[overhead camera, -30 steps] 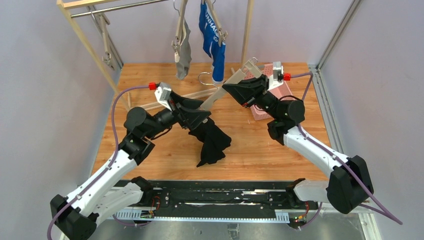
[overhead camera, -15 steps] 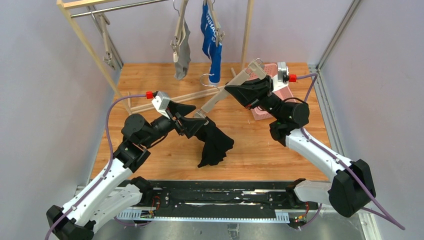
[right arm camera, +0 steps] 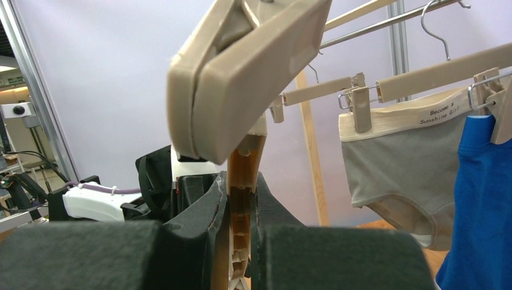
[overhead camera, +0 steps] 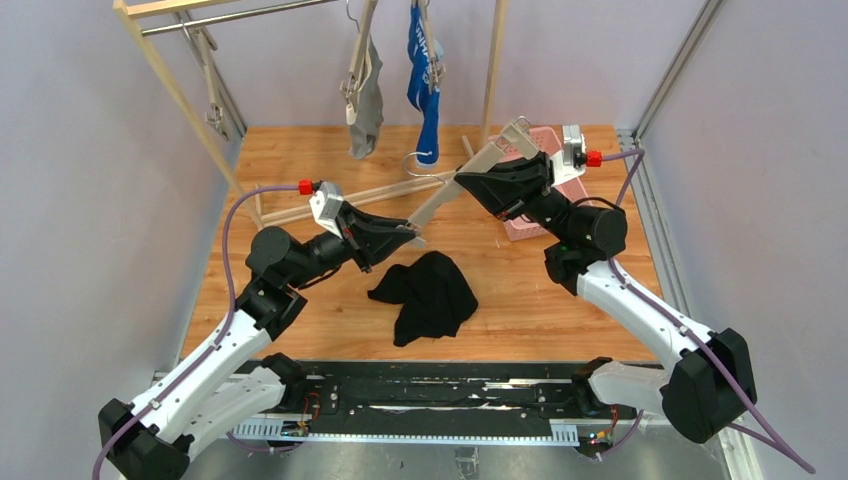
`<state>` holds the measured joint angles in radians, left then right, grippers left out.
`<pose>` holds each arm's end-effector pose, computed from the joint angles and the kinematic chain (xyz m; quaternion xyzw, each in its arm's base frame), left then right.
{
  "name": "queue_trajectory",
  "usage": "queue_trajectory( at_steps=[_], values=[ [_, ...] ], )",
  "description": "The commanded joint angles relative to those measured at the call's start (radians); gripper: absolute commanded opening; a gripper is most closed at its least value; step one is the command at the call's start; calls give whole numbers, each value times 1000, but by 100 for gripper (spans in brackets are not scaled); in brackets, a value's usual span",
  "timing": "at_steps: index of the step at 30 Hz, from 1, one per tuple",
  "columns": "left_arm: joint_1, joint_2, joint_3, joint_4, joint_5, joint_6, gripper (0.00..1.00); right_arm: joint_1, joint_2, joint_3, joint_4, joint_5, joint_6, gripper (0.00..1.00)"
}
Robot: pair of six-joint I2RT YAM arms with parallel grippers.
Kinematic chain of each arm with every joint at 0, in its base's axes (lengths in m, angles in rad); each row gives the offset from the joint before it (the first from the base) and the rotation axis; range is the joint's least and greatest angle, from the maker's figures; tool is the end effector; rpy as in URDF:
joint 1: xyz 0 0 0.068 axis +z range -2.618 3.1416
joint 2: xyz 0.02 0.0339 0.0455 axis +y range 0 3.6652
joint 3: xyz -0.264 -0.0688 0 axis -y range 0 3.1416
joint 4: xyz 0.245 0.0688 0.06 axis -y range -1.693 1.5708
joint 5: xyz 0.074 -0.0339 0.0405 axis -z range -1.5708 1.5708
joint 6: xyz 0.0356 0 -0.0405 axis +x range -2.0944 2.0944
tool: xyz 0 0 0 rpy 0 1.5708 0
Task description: Remove the underwear clipped to the hanger
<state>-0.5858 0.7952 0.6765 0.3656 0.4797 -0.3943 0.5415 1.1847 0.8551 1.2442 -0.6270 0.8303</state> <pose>0.1475 -0.1176 0.3584 0.2436 0.5764 -0.4895 0.6073 0.1902 0.1388 0.4170 -0.2448 0.3454 0.6473 0.6339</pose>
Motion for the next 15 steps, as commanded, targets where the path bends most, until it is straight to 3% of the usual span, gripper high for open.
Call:
queue_trajectory(
  at_steps=[1,2,3,6,9,15],
  values=[
    [-6,1,17,22,27,-5,25,10,-28,8,7,-15,-5,1],
    [-6,-1,22,12,23,-6,45,11,-28,10,0,-19,-8,1],
    [-6,-5,30,5,19,-5,58,11,-27,12,-5,-24,-8,1],
    [-6,-21,43,4,15,11,80,11,-24,15,-8,-32,-5,1],
    [-6,-27,56,4,23,37,87,11,-23,18,-14,-36,-3,0],
    [-6,0,69,32,71,40,85,23,-11,28,-11,-45,4,1]
  ],
)
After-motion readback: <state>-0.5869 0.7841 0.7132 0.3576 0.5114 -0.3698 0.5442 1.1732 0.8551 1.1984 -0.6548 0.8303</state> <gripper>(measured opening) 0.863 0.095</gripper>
